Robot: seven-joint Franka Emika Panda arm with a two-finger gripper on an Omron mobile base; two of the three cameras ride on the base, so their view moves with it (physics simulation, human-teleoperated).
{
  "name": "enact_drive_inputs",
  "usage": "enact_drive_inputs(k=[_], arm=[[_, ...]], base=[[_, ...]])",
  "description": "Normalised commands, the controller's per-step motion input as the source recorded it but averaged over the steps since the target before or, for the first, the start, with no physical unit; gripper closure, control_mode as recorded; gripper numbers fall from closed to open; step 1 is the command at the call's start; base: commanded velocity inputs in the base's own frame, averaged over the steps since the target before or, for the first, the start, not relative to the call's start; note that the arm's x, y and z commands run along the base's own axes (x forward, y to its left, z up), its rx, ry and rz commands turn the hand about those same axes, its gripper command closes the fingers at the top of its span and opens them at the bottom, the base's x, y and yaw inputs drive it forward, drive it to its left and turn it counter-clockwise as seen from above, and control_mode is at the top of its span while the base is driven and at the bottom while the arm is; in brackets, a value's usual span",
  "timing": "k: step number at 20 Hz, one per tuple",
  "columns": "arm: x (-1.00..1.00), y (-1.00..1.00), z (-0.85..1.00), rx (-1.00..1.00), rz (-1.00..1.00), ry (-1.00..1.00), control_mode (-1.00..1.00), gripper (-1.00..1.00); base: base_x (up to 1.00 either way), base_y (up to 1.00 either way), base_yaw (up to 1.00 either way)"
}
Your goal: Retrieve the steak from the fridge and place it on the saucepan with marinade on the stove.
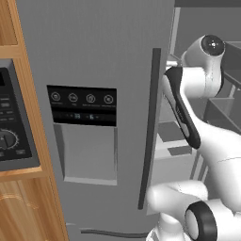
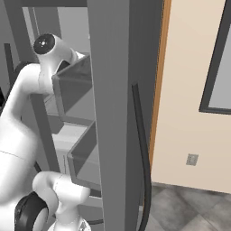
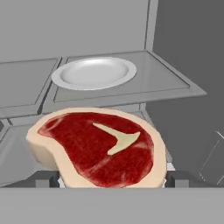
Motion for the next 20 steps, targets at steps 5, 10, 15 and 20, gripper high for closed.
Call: enact_drive_inputs(k=[5,10,15,20], arm=[[-0.62,0.14,0.07,0.0,0.0,0.0,-1.0,1.0],[-0.8,0.14,0.04,0.0,0.0,0.0,-1.0,1.0],[-0.95,0.13,0.01,0.0,-0.01,0.0,-1.0,1.0],[-0.91,0.1,0.02,0.0,0.0,0.01,-1.0,1.0]], base=[[0.0,0.0,0.0],[0.0,0.0,0.0],[0.0,0.0,0.0],[0.0,0.0,0.0]])
